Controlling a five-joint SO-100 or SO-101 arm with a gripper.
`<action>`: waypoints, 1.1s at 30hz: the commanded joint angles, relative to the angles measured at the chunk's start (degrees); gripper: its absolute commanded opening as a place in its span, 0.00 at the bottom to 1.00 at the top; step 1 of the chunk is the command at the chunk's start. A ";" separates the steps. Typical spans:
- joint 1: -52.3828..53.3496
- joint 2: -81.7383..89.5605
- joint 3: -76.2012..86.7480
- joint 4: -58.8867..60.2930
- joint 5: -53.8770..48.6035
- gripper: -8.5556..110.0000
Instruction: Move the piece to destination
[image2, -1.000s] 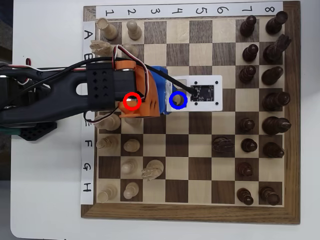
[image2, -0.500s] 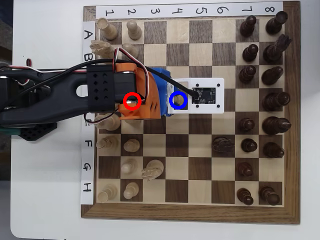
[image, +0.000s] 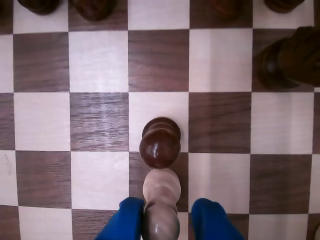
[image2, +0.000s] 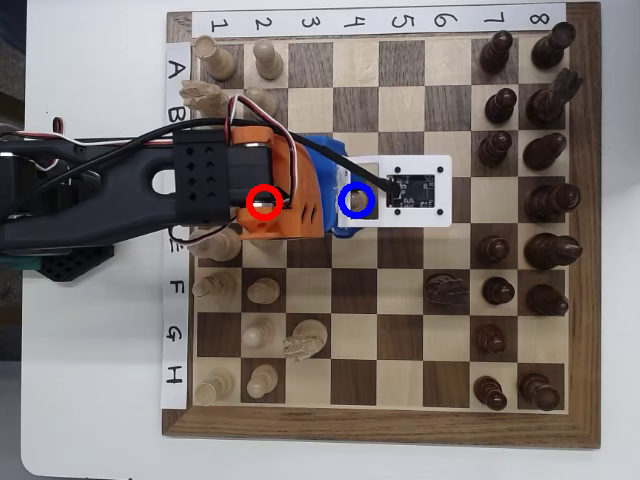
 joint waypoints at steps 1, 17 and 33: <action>0.88 8.44 -0.09 -3.60 29.97 0.24; -4.83 32.17 -15.21 18.37 26.63 0.23; 12.13 52.91 -16.00 17.93 -29.27 0.07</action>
